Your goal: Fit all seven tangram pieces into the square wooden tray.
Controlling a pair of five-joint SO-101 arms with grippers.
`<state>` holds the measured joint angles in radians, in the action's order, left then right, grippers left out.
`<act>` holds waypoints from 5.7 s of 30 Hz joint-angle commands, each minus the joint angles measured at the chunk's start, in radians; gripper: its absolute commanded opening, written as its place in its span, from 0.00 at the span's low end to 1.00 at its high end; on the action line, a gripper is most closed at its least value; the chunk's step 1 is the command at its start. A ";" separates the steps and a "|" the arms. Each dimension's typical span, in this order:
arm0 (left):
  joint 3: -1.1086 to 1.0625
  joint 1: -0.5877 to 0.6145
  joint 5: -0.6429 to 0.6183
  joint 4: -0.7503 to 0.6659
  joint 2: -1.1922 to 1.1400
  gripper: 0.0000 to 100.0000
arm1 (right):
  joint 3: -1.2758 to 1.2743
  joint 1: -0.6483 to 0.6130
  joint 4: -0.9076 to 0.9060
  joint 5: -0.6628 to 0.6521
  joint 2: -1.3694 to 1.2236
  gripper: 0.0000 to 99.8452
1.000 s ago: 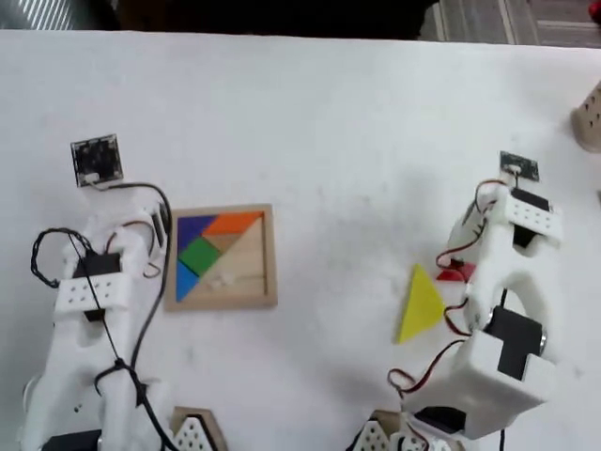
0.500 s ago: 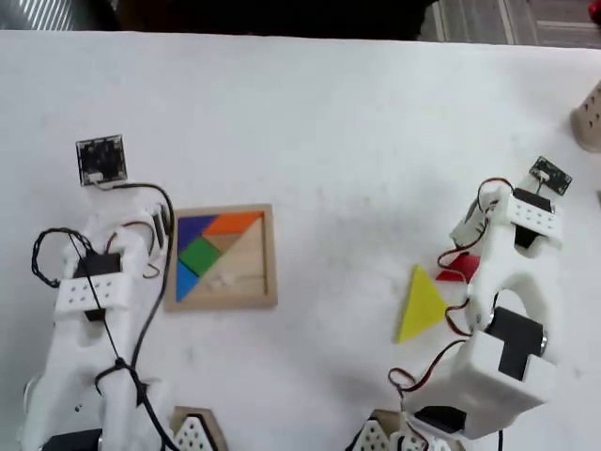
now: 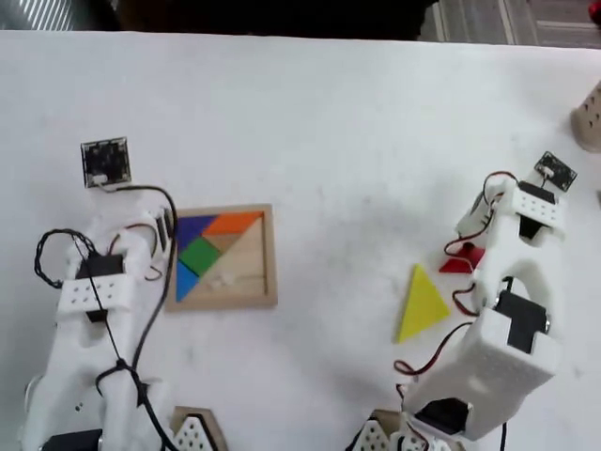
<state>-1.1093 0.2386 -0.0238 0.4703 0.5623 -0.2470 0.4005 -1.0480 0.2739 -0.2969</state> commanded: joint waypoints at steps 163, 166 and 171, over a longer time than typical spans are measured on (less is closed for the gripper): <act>0.005 -0.013 0.012 -0.005 -0.001 0.15 | -0.049 -0.750 -0.220 -0.242 0.366 0.02; 0.005 -0.013 0.012 -0.005 -0.001 0.15 | -0.049 -0.806 -0.186 -0.193 0.366 0.02; 0.005 -0.013 0.012 -0.005 -0.001 0.15 | -0.048 -0.914 -0.128 -0.137 0.343 0.02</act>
<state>-1.1093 0.2386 -0.0238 0.4703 0.5623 -0.3023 -0.4312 -1.2213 0.1082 0.0161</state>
